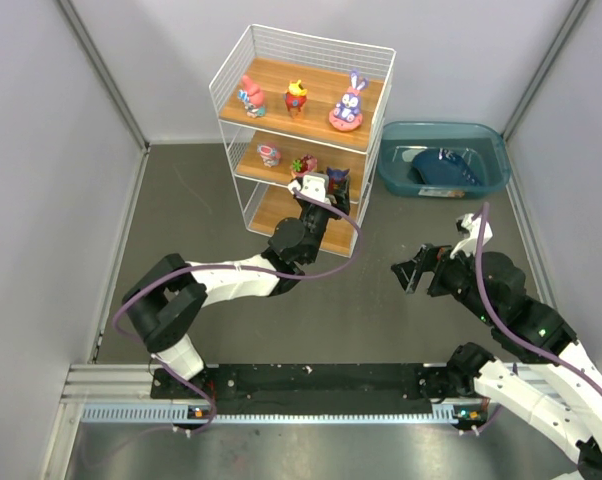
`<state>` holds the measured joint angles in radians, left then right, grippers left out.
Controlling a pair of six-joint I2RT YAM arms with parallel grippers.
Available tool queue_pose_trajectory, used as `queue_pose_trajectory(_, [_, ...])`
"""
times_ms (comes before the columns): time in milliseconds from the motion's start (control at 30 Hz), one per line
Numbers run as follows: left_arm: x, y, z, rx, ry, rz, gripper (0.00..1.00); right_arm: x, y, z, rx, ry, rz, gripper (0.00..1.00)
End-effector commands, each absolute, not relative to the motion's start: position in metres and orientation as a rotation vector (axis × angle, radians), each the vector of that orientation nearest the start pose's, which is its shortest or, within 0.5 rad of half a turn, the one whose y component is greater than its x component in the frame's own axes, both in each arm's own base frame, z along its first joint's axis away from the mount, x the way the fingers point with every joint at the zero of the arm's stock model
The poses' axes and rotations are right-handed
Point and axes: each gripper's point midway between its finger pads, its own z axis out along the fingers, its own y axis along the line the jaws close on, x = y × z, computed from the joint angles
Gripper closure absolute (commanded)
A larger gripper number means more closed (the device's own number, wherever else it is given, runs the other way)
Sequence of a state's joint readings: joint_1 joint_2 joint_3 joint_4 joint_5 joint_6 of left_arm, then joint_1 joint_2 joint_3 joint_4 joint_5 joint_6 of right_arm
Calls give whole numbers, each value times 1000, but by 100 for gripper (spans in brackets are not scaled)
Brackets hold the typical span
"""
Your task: Place and organize the plastic toys onto the shelf
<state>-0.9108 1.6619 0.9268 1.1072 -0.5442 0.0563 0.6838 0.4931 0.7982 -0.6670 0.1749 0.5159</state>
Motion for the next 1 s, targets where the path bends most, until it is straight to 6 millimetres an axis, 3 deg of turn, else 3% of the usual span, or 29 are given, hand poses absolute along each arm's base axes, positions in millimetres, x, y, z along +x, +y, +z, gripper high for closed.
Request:
queue_pose_trajectory(0, [371, -326, 308, 92, 1225, -423, 33, 185, 131, 253, -33, 1947, 615, 1])
queue_pose_trajectory(267, [369, -325, 310, 95, 1220, -429, 25, 185, 131, 252, -36, 1949, 614, 1])
queue_pose_trajectory(967, [361, -321, 311, 98, 1213, -441, 19, 186, 132, 251, -31, 1956, 613, 1])
